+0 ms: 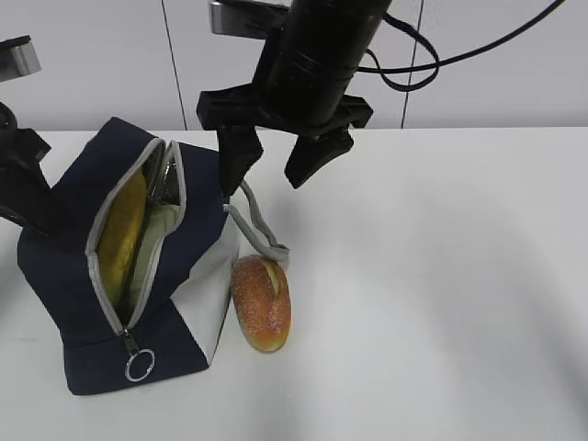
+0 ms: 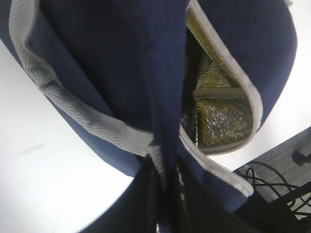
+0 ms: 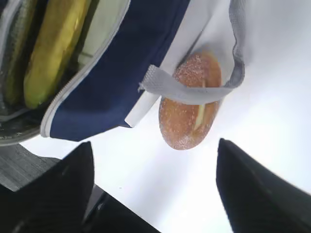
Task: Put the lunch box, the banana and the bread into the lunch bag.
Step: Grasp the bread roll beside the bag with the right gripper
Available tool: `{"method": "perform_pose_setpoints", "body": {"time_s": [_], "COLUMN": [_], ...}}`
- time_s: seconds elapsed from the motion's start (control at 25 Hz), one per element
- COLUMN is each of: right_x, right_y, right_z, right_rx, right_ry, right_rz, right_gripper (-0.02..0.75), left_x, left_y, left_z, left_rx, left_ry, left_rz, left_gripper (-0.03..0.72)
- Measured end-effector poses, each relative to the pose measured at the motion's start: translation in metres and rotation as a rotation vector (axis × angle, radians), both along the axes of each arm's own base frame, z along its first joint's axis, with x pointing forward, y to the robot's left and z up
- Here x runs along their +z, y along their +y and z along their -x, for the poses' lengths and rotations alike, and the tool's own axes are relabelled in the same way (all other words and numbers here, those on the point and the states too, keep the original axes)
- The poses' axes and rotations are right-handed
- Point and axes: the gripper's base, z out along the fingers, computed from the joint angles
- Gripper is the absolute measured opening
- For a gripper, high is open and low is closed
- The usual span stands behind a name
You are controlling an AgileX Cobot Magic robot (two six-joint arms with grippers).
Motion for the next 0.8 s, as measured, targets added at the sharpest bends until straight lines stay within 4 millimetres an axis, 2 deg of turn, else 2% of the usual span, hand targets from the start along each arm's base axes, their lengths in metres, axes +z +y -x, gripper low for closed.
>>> {"method": "perform_pose_setpoints", "body": {"time_s": [0.16,0.24,0.4,0.56,0.72,0.8], "right_x": [0.001,-0.005,-0.028,-0.049,-0.076,-0.084], "right_y": [-0.006,-0.007,0.0,0.006,0.004,0.003], "right_z": [0.009,0.014,0.033,0.046,0.049,0.049], "right_rx": [0.001,0.011,0.027,-0.007,-0.076,-0.092], "right_ry": [0.003,0.012,0.013,-0.049,-0.076,-0.088], "right_rz": [0.02,0.057,0.122,0.093,0.062,0.048], "right_gripper": [0.591,0.591,0.59,0.589,0.589,0.589], "left_x": [0.0,0.0,0.0,0.0,0.0,0.0], "left_y": [0.0,0.0,0.0,0.0,0.0,0.0], "left_z": [0.0,0.0,0.0,0.0,0.0,0.0], "left_rx": [0.0,0.0,0.0,0.0,0.0,0.0], "left_ry": [0.0,0.0,0.0,0.0,0.0,-0.002], "left_rz": [0.0,0.0,0.0,0.0,0.0,-0.002], "left_gripper": [0.015,0.015,0.015,0.015,0.015,0.015]}}
